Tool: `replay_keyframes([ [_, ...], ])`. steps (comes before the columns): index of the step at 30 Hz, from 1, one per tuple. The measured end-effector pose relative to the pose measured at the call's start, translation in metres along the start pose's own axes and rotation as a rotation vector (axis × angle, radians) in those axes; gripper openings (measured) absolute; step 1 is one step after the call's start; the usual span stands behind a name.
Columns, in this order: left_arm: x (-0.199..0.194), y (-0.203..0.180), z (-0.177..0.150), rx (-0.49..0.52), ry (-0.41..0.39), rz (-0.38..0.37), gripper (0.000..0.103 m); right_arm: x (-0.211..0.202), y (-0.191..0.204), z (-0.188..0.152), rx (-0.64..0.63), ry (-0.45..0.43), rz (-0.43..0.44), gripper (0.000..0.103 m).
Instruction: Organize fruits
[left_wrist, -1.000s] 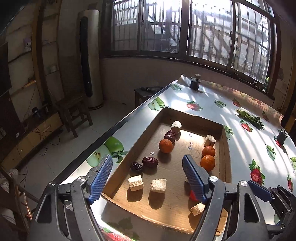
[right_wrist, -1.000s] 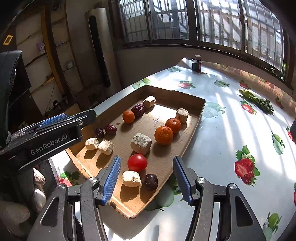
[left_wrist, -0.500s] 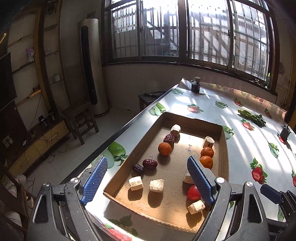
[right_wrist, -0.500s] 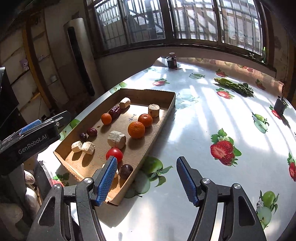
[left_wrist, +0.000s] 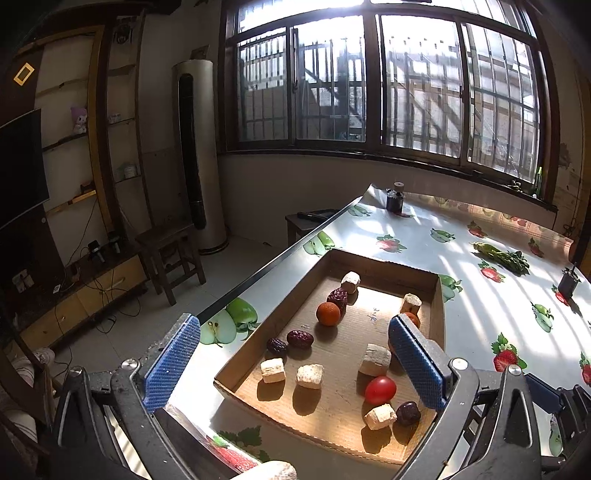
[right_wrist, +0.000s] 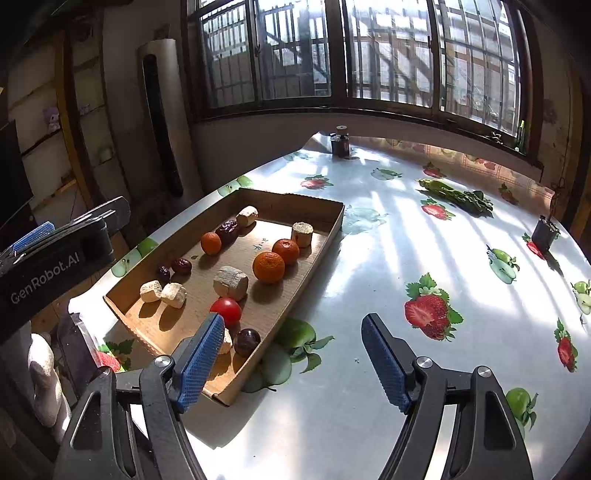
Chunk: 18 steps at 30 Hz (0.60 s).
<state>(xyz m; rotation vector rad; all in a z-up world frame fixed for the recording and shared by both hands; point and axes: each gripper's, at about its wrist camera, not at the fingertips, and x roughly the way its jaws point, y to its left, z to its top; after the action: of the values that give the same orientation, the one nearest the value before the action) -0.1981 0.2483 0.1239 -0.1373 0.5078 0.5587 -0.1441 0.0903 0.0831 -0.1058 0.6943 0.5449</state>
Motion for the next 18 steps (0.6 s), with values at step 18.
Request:
replay_keyframes([
  [18, 0.020, 0.002, -0.011, -0.023, 0.092, -0.062, 0.102, 0.010, 0.013, -0.005, -0.035, 0.029, -0.021, 0.086],
])
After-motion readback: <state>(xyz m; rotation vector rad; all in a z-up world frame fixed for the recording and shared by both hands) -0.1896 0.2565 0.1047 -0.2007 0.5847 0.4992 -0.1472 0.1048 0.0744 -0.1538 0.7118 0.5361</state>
